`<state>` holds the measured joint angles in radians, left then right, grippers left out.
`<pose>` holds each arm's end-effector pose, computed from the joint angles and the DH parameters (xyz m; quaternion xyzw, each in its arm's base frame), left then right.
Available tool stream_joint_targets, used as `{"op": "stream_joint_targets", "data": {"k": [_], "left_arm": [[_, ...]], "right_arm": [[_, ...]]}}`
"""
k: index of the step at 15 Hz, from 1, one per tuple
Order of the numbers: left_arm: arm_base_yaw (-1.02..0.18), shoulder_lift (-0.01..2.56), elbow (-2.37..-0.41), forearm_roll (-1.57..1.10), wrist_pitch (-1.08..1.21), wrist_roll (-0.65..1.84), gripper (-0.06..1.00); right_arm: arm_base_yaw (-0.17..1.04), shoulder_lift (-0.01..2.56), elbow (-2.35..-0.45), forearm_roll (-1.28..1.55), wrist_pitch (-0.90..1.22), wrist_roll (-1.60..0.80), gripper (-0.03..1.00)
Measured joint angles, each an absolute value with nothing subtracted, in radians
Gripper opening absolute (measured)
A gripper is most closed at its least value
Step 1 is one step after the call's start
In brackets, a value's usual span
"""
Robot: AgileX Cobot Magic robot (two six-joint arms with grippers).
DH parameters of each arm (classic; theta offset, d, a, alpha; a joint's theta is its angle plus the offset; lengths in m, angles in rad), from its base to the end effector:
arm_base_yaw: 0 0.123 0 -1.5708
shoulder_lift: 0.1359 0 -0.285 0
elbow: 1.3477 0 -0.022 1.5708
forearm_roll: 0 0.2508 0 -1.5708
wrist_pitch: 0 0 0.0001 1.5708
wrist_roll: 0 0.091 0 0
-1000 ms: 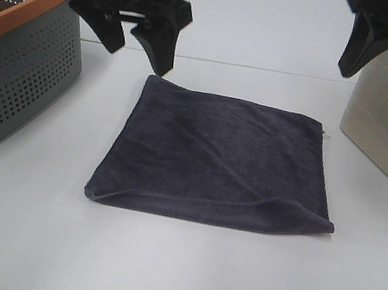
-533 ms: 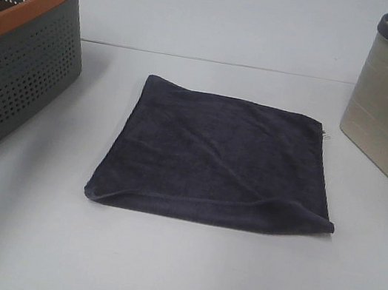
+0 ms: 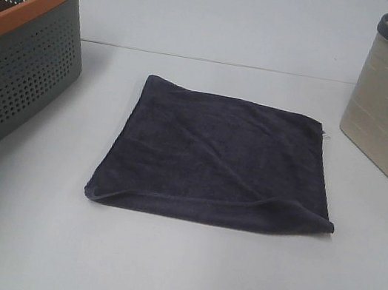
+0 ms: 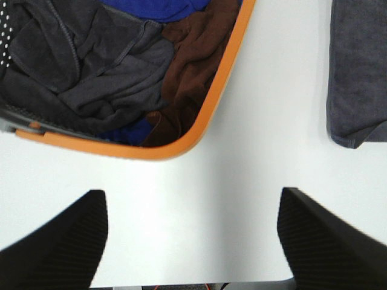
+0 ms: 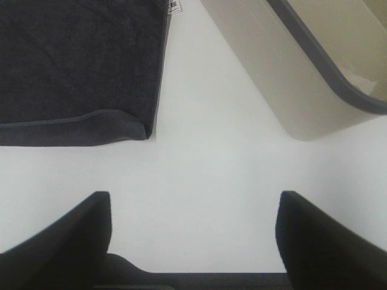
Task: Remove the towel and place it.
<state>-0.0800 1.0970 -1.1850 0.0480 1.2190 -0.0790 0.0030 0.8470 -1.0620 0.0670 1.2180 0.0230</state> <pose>0.1940 -0.0114 0.3787 0.0026 0.9652 0.0031 0.2615 0.1301 0.0061 0.3838 0.0103 0.9463 0.0377 0.3210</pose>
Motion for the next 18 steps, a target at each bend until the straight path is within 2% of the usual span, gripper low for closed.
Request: {"op": "stream_joint_targets", "data": {"k": [5,7,12,15,18], "left_arm": [[-0.080,0.801,-0.981,0.057,1.220,-0.080,0.73],[-0.080,0.584,-0.807,0.112,1.196,-0.085,0.73],[-0.080,0.232,-0.602,0.166,1.113,-0.083,0.73],[-0.080,0.063,-0.531,0.149,1.103,-0.080,0.73],[-0.080,-0.003,-0.506,0.070,1.065,-0.069,0.73]], "right_arm": [[0.003,0.511,-0.840,0.057,1.221,0.024,0.67],[0.003,0.331,-0.709,0.048,1.221,-0.019,0.67],[0.003,0.061,-0.563,0.053,1.160,-0.064,0.67],[0.003,-0.004,-0.531,0.067,1.116,-0.066,0.67],[0.003,-0.004,-0.522,0.097,1.109,-0.089,0.67]]}}
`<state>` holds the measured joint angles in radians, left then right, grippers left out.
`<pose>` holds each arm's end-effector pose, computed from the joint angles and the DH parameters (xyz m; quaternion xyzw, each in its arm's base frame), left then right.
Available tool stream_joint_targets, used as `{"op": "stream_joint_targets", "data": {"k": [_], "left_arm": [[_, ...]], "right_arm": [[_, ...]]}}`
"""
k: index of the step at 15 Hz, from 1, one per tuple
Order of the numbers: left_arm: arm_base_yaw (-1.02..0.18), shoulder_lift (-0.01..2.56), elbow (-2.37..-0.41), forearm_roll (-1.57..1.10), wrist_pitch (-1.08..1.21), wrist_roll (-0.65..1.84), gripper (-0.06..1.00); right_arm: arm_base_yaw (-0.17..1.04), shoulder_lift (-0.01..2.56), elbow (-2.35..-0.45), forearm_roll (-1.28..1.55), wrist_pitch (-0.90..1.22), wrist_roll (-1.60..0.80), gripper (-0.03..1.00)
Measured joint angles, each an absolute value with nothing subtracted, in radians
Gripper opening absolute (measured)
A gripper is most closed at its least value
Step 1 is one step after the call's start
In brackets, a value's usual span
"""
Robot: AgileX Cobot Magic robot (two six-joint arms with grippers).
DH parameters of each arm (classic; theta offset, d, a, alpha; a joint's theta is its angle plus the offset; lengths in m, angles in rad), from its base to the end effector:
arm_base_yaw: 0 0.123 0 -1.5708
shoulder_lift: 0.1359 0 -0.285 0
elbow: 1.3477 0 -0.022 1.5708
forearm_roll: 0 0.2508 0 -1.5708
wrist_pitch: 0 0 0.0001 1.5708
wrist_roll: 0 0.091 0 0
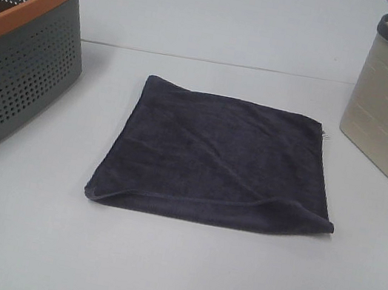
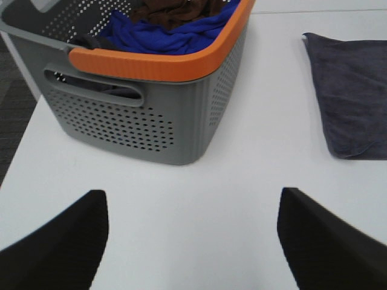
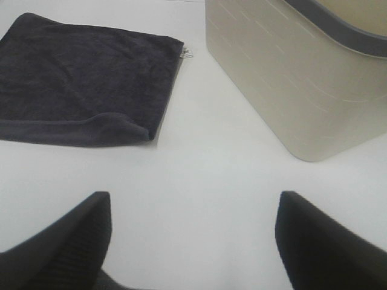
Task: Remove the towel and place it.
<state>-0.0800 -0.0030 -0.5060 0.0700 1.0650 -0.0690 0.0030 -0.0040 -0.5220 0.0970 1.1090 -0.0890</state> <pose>-0.0058 0.0061 0.2788 0.0031 0.8515 -0.0041 0.5244 -0.0103 0.0079 0.2797 -0.0431 0.8569 0.0263 0.5130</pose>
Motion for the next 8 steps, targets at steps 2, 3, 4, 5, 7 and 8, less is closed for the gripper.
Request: {"op": "stream_joint_targets", "data": {"k": [2,3,4,5,7,8], "left_arm": [[-0.080,-0.003,-0.498,0.015,1.052,-0.009,0.73],[-0.080,-0.003,-0.498,0.013,1.052,0.000,0.73],[-0.080,-0.004,-0.498,0.012,1.052,0.000,0.73],[-0.080,-0.005,-0.498,0.012,1.051,0.000,0.73],[-0.080,-0.005,-0.498,0.011,1.051,0.000,0.73],[-0.075,-0.005,-0.498,0.009,1.051,0.000,0.73]], "right_arm": [[0.003,-0.004,-0.508,0.140,1.083,-0.122,0.67],[0.003,-0.004,-0.505,0.147,1.083,-0.127,0.67],[0.003,-0.004,-0.504,0.147,1.081,-0.128,0.67],[0.003,-0.004,-0.502,0.149,1.080,-0.129,0.67],[0.003,-0.004,-0.502,0.149,1.080,-0.129,0.67],[0.003,-0.004,-0.502,0.149,1.080,-0.129,0.67]]}}
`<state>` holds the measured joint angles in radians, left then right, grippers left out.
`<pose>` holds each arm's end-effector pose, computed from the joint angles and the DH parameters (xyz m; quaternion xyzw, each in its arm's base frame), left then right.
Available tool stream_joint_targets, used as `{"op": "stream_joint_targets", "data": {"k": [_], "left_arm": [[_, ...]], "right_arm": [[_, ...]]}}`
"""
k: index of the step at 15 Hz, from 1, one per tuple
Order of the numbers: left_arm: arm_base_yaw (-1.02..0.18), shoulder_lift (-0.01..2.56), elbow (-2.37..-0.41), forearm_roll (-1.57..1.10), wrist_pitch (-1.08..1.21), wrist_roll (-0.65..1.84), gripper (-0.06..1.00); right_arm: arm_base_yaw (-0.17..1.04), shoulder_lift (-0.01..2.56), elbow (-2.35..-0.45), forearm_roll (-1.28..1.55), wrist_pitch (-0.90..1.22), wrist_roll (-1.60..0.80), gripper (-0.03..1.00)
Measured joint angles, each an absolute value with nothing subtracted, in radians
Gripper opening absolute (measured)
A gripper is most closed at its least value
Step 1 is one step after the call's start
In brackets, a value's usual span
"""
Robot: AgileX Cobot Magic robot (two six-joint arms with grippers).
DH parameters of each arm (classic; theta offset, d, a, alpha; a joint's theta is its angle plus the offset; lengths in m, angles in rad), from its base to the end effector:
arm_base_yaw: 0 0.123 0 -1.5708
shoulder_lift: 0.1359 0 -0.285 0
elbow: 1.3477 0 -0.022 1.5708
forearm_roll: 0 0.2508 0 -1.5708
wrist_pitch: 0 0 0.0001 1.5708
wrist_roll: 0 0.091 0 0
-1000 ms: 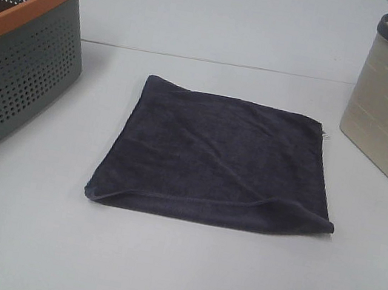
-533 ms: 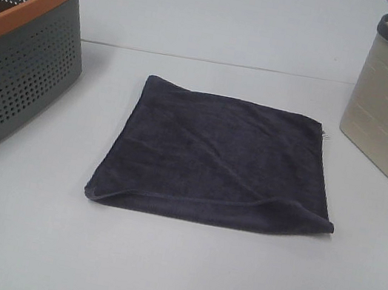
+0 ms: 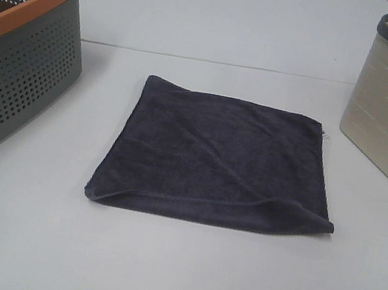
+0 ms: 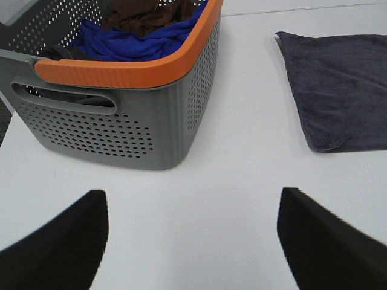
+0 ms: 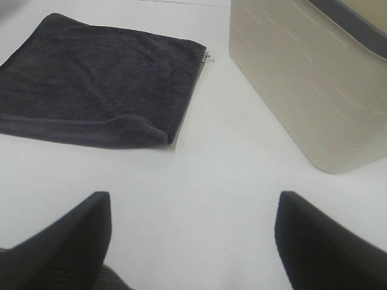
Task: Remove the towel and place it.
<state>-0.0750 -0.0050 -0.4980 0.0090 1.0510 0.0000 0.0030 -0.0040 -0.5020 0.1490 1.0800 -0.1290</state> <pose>-0.0049 0.0011 0.2775 0.0317 0.8493 -0.0153 0.5267 -0.0070 0.0119 0.2770 -0.0601 0.8522 0.0418 0.5181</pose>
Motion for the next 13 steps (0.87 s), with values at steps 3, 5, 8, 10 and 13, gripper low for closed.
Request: {"op": "stream_joint_targets", "data": {"k": [3,5,8,10,13], "left_arm": [[-0.004,-0.005,-0.498,0.000,1.051,0.000,0.73],[0.018,-0.005,-0.498,0.000,1.051,0.000,0.73],[0.018,-0.005,-0.498,0.000,1.051,0.000,0.73],[0.018,-0.005,-0.498,0.000,1.051,0.000,0.73],[0.018,-0.005,-0.498,0.000,1.051,0.000,0.73]], "right_arm": [[0.003,-0.004,-0.502,0.149,1.080,-0.129,0.67],[0.003,-0.004,-0.502,0.149,1.080,-0.129,0.67],[0.003,-0.004,-0.502,0.149,1.080,-0.130,0.67],[0.003,-0.004,-0.502,0.149,1.080,-0.130,0.67],[0.003,-0.004,-0.502,0.149,1.080,-0.130,0.67]]}}
